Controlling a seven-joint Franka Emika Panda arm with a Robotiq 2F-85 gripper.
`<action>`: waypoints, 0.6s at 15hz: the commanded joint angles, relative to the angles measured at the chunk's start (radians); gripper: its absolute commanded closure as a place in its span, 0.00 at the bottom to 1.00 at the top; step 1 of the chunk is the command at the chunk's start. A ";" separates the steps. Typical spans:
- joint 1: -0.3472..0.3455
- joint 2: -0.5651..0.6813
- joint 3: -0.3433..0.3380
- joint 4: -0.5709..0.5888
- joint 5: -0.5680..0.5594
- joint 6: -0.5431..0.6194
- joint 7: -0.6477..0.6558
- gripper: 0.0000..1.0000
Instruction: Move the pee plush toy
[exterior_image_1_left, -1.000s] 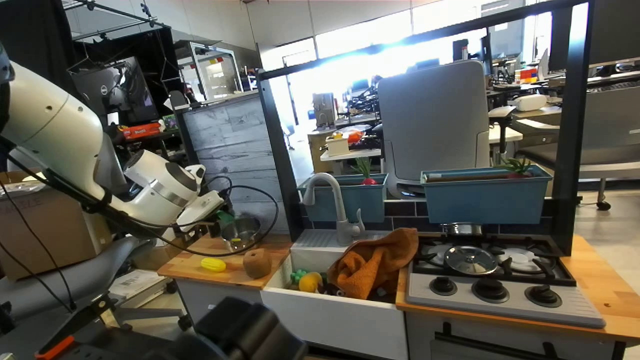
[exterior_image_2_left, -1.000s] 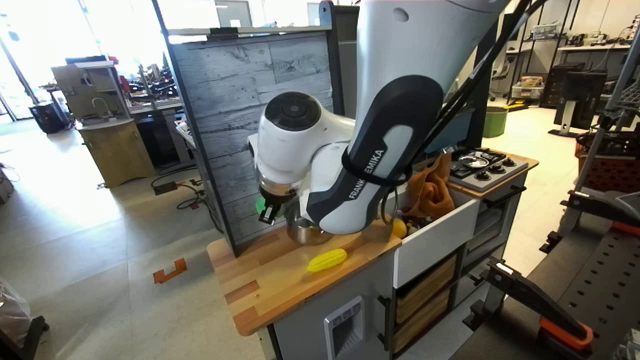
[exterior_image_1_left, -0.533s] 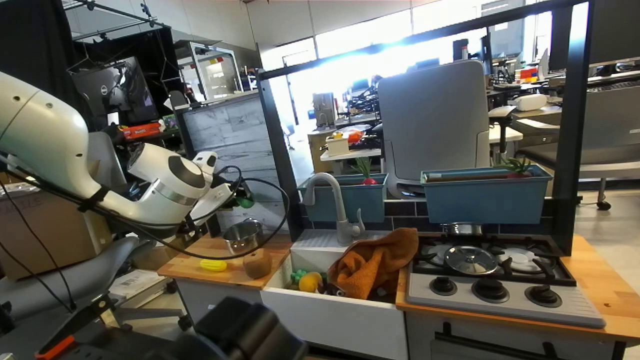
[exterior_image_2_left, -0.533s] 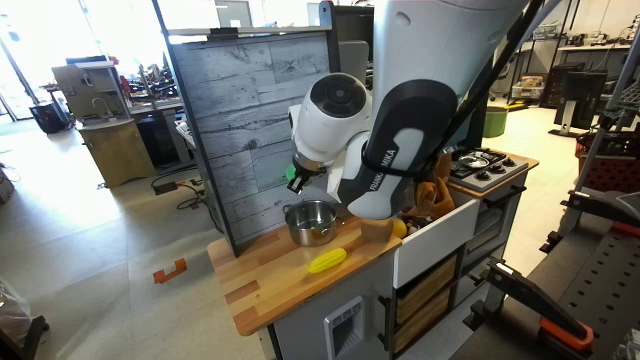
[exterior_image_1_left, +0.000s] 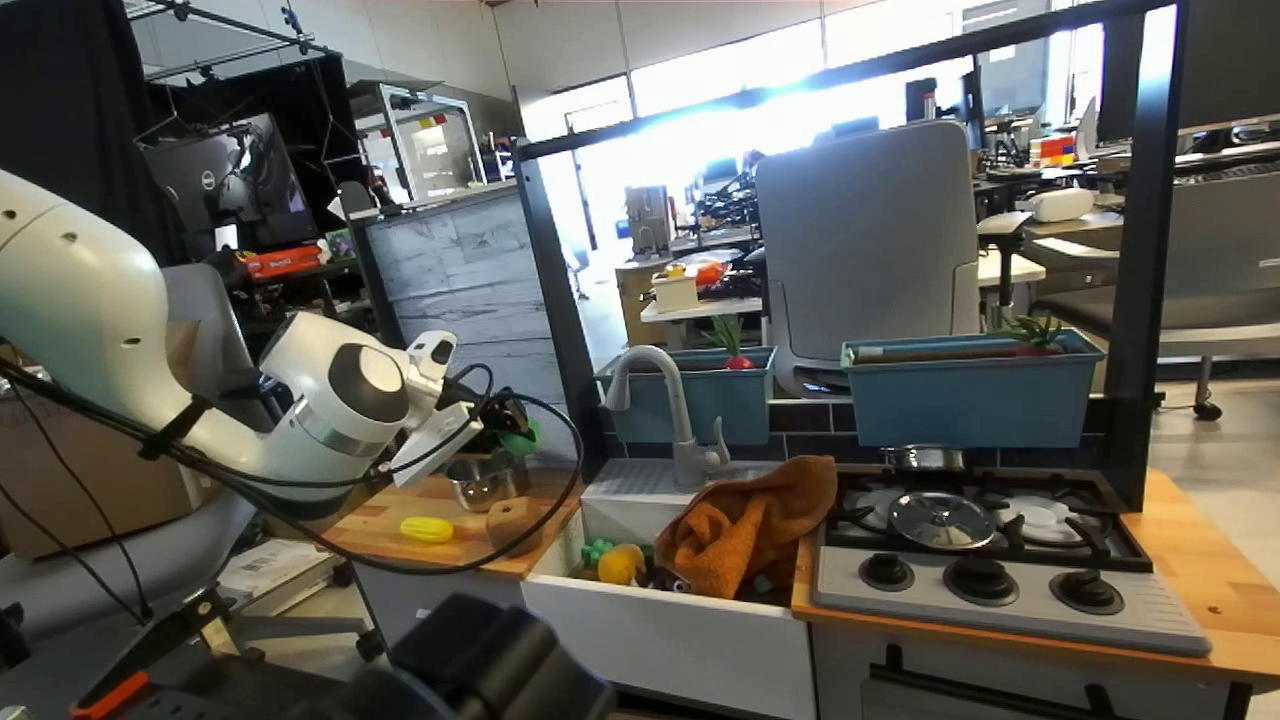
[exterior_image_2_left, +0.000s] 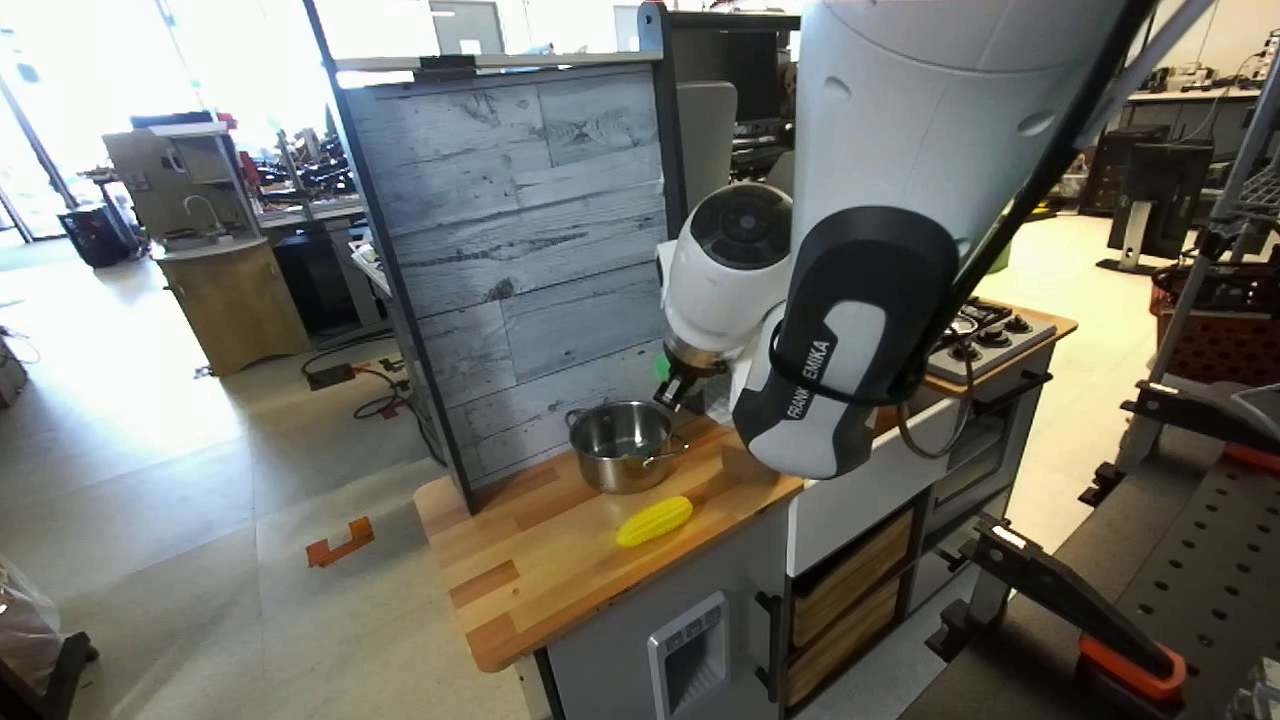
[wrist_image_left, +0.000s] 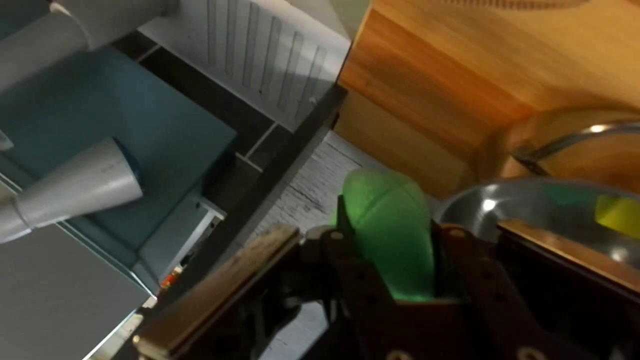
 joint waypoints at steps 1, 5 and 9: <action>0.008 -0.017 0.002 -0.048 0.058 -0.037 -0.040 0.94; -0.033 -0.008 0.023 -0.008 0.039 -0.114 -0.037 0.94; -0.091 -0.014 0.064 0.059 -0.004 -0.185 -0.043 0.94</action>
